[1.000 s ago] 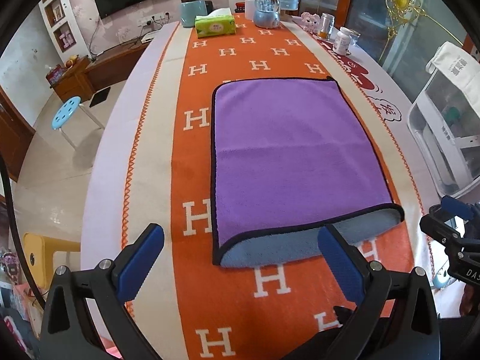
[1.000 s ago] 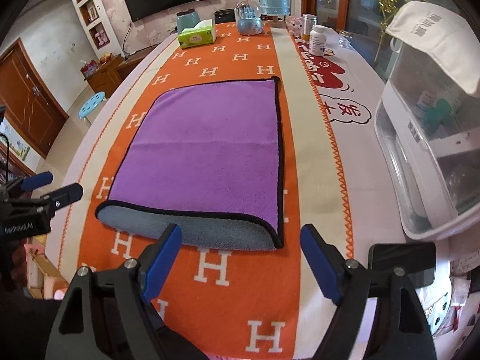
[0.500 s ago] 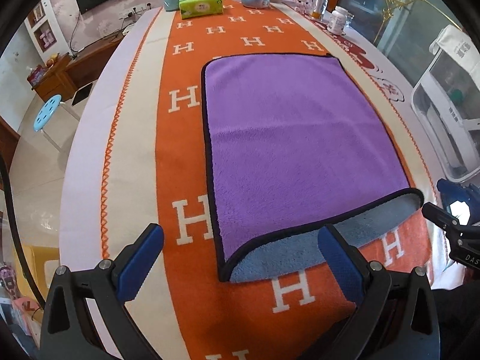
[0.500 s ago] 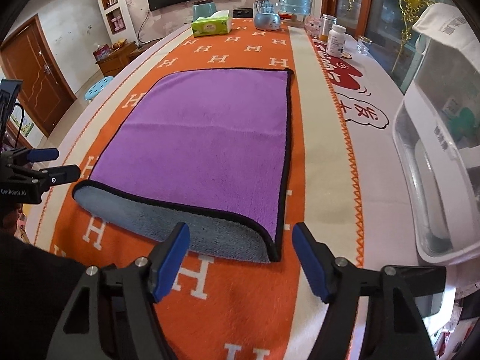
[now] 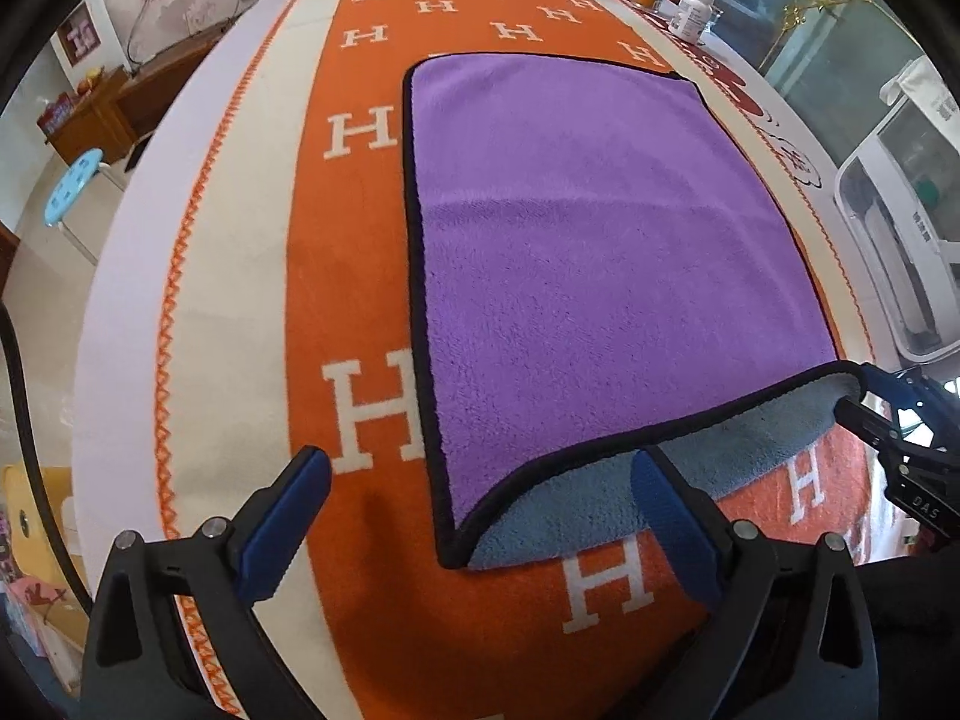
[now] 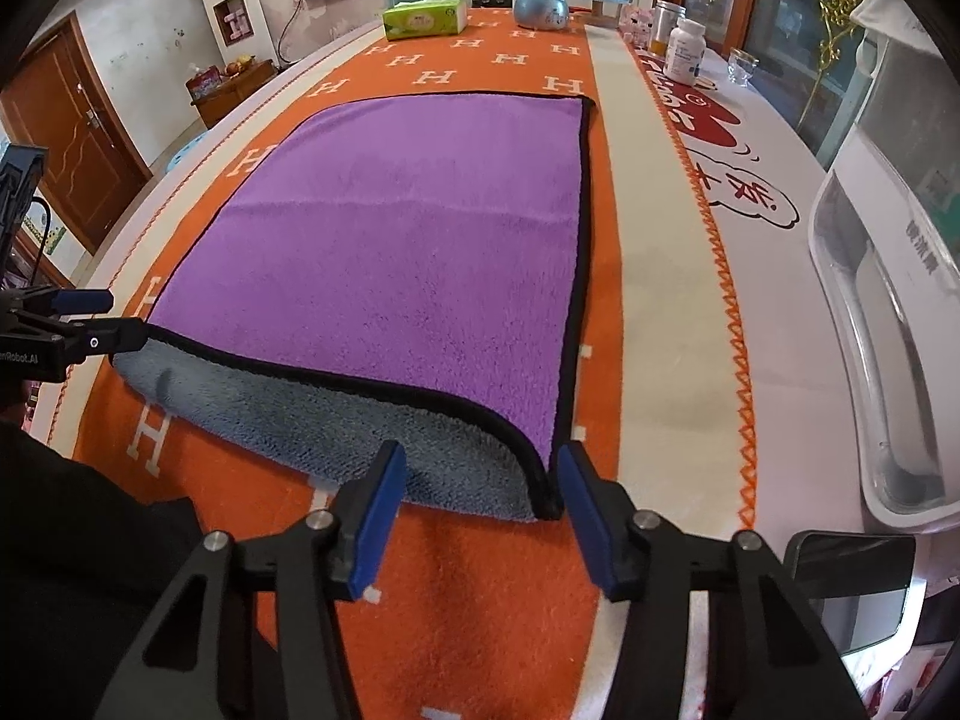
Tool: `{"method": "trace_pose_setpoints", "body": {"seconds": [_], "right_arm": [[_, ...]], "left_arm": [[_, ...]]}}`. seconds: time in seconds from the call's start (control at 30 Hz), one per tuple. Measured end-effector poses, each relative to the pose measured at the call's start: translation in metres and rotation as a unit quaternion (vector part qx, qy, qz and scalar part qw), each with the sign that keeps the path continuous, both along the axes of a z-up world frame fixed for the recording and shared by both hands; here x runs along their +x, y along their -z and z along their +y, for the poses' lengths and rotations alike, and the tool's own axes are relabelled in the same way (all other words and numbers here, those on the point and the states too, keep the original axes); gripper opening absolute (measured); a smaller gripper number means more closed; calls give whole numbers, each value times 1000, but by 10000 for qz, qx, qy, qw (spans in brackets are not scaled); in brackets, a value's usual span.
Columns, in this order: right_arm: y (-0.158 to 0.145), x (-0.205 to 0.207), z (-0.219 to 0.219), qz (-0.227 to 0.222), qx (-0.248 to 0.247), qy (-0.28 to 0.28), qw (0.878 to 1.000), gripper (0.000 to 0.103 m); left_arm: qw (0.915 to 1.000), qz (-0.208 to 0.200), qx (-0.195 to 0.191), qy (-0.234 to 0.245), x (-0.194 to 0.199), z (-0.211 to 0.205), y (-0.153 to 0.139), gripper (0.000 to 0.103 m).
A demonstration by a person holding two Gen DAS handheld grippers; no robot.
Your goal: Fold towel
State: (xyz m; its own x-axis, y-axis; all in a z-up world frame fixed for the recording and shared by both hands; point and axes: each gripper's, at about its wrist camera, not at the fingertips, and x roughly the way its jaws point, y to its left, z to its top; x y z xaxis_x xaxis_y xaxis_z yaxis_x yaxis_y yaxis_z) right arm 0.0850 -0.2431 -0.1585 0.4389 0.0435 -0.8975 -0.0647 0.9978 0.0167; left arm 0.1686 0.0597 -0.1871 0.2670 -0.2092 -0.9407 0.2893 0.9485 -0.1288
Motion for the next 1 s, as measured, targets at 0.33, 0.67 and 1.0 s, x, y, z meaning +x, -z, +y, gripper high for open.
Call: {"method": "trace_pose_setpoints", "body": {"seconds": [0.33,0.67,1.0], "right_arm": [[2,-1,-1,-7,-40,12,10000,37],[3,-3,-4,-21,-45,59,10000,27],[2,-5,-7,-29,-43,80,10000,16]], "left_arm": [[9990,260,-355,127,-2,-6,5,67],[9981,403,-441,133,-4,-7,9,36],[9984,434,-363,-12,-7,4,10,13]]}}
